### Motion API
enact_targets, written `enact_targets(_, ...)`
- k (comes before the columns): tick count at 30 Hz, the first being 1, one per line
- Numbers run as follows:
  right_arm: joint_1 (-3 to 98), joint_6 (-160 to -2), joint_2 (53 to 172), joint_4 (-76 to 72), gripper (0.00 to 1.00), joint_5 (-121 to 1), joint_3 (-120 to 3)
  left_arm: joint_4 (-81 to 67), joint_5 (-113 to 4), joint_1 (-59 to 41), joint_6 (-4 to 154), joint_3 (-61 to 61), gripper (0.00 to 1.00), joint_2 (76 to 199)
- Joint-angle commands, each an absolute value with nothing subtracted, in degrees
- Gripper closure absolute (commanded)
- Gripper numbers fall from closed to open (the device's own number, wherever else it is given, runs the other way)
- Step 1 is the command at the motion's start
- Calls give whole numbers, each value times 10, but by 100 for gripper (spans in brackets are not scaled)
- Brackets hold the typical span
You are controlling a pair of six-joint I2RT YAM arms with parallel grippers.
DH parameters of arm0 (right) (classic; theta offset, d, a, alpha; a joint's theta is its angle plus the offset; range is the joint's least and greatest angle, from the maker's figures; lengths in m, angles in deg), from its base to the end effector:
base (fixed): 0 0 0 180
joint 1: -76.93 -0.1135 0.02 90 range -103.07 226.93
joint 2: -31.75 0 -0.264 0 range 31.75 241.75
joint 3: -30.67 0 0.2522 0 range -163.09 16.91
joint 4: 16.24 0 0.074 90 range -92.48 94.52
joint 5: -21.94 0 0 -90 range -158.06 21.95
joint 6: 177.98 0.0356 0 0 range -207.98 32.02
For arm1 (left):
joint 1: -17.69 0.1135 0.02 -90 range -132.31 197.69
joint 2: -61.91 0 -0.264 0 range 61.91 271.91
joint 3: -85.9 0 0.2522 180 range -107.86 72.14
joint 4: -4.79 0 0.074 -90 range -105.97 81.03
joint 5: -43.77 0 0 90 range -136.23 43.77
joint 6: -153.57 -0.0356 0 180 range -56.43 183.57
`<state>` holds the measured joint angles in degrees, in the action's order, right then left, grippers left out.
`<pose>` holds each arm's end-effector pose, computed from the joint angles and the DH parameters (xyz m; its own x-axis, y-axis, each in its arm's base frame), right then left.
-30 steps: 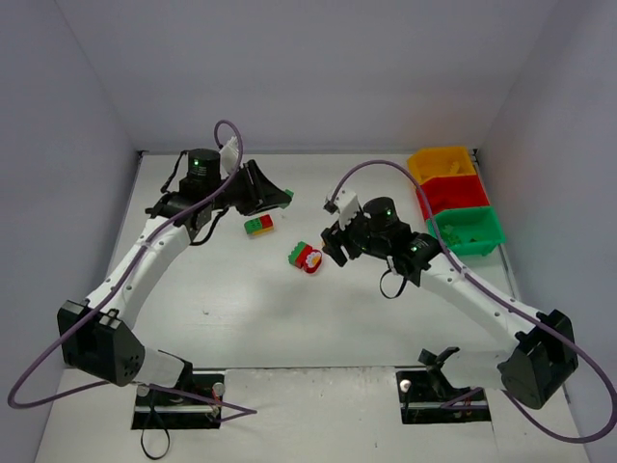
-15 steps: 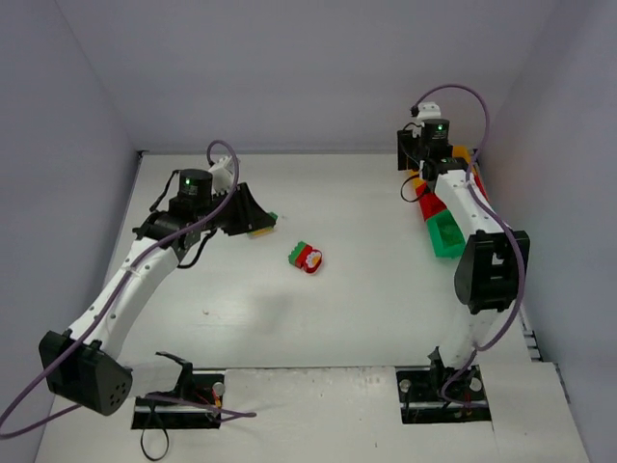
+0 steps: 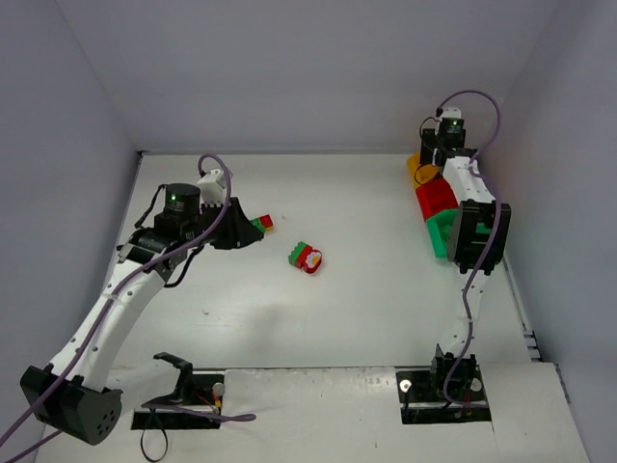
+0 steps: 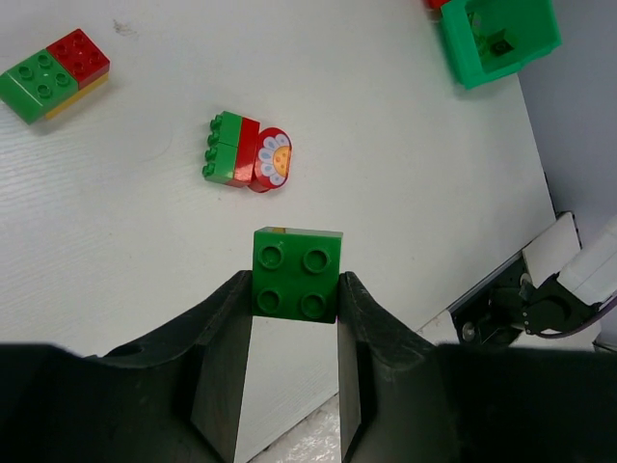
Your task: Sort the legos into containers by color
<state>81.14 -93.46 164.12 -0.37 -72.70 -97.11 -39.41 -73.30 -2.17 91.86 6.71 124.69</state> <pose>0.5502 -0.0434 0.2501 -0.3612 -0.0689 -0.9299 0.1148 0.9864 -0.1176 0.2152 -0.0950 0.3702 -0.7090 -0.1926 -0.6784 0.3920 0.6921 -0.6061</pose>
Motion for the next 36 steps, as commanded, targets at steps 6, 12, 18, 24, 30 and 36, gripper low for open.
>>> enact_targets(6, 814, -933, 1628, -27, 22, -706, -1043, -378, -729, -26, 848, 77, 100, 1211)
enact_targets(12, 790, -910, 1509, -6, 14, -624, -946, -339, -744, -31, 778, 84, 100, 1199)
enact_targets(18, 723, -838, 1344, 9, 17, -443, -809, -281, -757, -45, 689, 93, 100, 1185)
enact_targets(24, 627, -750, 1236, 11, 24, -275, -703, -255, -764, -93, 582, 99, 98, 1183)
enact_targets(30, 559, -667, 1166, 2, 25, -221, -658, -200, -707, -158, 491, 139, 98, 1165)
enact_targets(36, 514, -611, 1136, -14, 30, -154, -637, -124, -714, -168, 477, 151, 98, 1165)
